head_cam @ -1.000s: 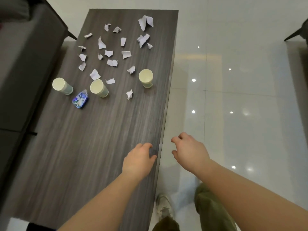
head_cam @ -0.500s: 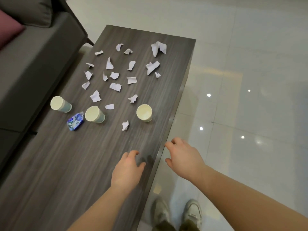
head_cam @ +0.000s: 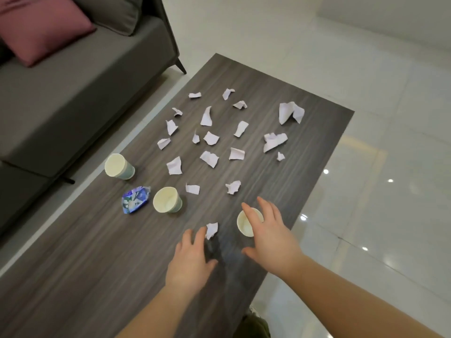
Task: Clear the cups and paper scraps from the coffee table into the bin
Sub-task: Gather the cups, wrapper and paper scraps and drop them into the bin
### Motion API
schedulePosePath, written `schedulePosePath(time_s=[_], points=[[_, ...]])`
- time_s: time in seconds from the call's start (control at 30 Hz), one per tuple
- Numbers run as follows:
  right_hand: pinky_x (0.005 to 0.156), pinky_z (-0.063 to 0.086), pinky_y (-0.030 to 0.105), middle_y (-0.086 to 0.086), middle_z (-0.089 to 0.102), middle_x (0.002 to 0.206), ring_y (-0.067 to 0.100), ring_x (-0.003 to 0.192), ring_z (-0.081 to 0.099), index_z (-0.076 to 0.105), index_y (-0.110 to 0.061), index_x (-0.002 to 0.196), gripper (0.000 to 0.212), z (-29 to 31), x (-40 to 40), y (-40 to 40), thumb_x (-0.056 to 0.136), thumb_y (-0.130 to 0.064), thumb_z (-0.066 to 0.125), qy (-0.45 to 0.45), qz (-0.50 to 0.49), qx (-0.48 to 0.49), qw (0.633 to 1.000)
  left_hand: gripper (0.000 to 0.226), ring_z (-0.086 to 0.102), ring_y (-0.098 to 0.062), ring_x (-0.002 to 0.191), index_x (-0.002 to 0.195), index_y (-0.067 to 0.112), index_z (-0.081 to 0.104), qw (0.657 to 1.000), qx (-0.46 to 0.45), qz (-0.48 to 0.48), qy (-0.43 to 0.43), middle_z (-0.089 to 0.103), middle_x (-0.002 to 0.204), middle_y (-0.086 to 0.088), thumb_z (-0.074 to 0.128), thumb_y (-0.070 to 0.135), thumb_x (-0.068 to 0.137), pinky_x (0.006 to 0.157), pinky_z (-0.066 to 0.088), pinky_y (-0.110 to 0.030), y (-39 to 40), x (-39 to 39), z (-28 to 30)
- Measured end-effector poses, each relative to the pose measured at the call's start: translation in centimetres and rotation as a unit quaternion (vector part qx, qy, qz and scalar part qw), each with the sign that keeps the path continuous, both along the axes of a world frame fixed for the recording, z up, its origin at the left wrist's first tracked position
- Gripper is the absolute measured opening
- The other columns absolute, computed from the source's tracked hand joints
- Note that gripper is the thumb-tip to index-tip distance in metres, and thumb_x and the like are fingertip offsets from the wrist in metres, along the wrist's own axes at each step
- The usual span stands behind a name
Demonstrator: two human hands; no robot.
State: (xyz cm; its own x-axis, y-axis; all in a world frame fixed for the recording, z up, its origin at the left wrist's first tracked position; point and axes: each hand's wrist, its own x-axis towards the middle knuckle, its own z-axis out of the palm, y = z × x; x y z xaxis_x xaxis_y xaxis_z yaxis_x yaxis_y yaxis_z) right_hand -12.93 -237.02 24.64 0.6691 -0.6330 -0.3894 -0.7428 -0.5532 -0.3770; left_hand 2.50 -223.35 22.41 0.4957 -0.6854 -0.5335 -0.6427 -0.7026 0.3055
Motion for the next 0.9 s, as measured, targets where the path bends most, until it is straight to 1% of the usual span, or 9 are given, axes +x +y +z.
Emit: schedulePosePath(time_s=[0.13, 0.27, 0.33, 0.4, 0.47, 0.53, 0.67, 0.8, 0.9], points=[[0.104, 0.042, 0.052, -0.003, -0.009, 0.158, 0.028, 0.146, -0.005, -0.002, -0.037, 0.148, 0.11, -1.6, 1.8, -1.3, 0.073, -0.048, 0.077, 0.025, 0.013, 0.005, 1.0, 0.08, 0.032, -0.023, 0.135, 0.143, 0.036, 0.02, 1.0, -0.003, -0.023, -0.005, 0.019, 0.15, 0.003, 0.071, 0.037, 0.081, 0.095, 0.048, -0.04, -1.7, 1.4, -1.5], [0.103, 0.043, 0.05, -0.002, -0.011, 0.158, 0.029, 0.146, -0.005, -0.002, -0.038, 0.148, 0.109, -3.1, 3.0, -2.2, 0.073, -0.049, 0.077, 0.05, 0.053, 0.006, 0.997, 0.079, 0.03, -0.024, 0.133, 0.142, 0.038, 0.018, 0.998, -0.007, -0.057, 0.003, 0.017, 0.15, 0.003, 0.069, 0.031, 0.082, 0.091, 0.049, -0.041, -3.4, 1.6, -2.9], [0.099, 0.047, 0.047, 0.001, -0.008, 0.158, 0.029, 0.145, -0.001, 0.005, -0.036, 0.147, 0.103, -3.4, 3.3, -2.3, 0.074, -0.046, 0.077, 0.065, 0.076, 0.004, 0.995, 0.075, 0.032, -0.025, 0.13, 0.141, 0.037, 0.021, 0.996, -0.004, -0.084, -0.005, 0.02, 0.149, 0.002, 0.067, 0.027, 0.083, 0.089, 0.049, -0.041, -4.3, 1.4, -3.5], [0.092, 0.049, 0.042, 0.004, -0.001, 0.157, 0.028, 0.143, 0.008, 0.016, -0.032, 0.145, 0.09, -3.4, 3.7, -2.6, 0.077, -0.037, 0.075, 0.08, 0.099, 0.0, 0.992, 0.073, 0.035, -0.028, 0.125, 0.142, 0.036, 0.021, 0.995, 0.02, -0.093, -0.016, 0.02, 0.147, -0.001, 0.064, 0.026, 0.085, 0.086, 0.05, -0.041, -5.1, 1.2, -3.6], [0.085, 0.052, 0.04, 0.008, 0.012, 0.152, 0.028, 0.137, 0.02, 0.027, -0.026, 0.14, 0.073, -3.2, 4.1, -2.8, 0.081, -0.024, 0.071, 0.101, 0.119, 0.002, 0.988, 0.068, 0.037, -0.03, 0.12, 0.141, 0.034, 0.023, 0.994, 0.057, -0.092, -0.032, 0.022, 0.143, -0.005, 0.062, 0.021, 0.086, 0.084, 0.049, -0.041, -5.8, 1.1, -3.6], [0.08, 0.054, 0.038, 0.009, 0.026, 0.141, 0.027, 0.128, 0.032, 0.035, -0.023, 0.133, 0.061, -3.0, 4.3, -3.0, 0.082, -0.017, 0.069, 0.124, 0.134, 0.008, 0.983, 0.056, 0.04, -0.03, 0.114, 0.135, 0.027, 0.035, 0.992, 0.076, -0.095, -0.041, 0.028, 0.134, -0.007, 0.059, 0.013, 0.086, 0.08, 0.048, -0.04, -6.2, 1.0, -3.5], [0.078, 0.054, 0.036, 0.007, 0.033, 0.131, 0.025, 0.119, 0.038, 0.038, -0.022, 0.129, 0.055, -2.7, 4.9, -3.7, 0.083, -0.015, 0.067, 0.14, 0.17, 0.006, 0.975, 0.037, 0.05, -0.03, 0.104, 0.119, 0.017, 0.05, 0.991, 0.081, -0.1, -0.044, 0.038, 0.121, -0.007, 0.056, 0.004, 0.085, 0.074, 0.046, -0.039, -6.5, 1.4, -3.1], [0.069, 0.047, 0.033, 0.006, 0.033, 0.129, 0.024, 0.117, 0.038, 0.037, -0.023, 0.128, 0.053, -2.2, 5.7, -4.3, 0.084, -0.016, 0.065, 0.142, 0.199, 0.0, 0.97, 0.039, 0.054, -0.03, 0.105, 0.123, 0.019, 0.053, 0.993, 0.069, -0.087, -0.031, 0.049, 0.118, -0.006, 0.053, 0.004, 0.087, 0.08, 0.049, -0.041, -6.1, 2.0, -3.0], [0.071, 0.048, 0.033, 0.005, 0.033, 0.13, 0.024, 0.118, 0.038, 0.037, -0.023, 0.128, 0.051, -1.7, 6.2, -4.2, 0.085, -0.017, 0.064, 0.14, 0.22, 0.0, 0.965, 0.033, 0.055, -0.029, 0.103, 0.12, 0.02, 0.054, 0.995, 0.062, -0.067, -0.038, 0.051, 0.114, -0.005, 0.051, 0.008, 0.09, 0.074, 0.047, -0.039, -5.3, 2.2, -2.5]])
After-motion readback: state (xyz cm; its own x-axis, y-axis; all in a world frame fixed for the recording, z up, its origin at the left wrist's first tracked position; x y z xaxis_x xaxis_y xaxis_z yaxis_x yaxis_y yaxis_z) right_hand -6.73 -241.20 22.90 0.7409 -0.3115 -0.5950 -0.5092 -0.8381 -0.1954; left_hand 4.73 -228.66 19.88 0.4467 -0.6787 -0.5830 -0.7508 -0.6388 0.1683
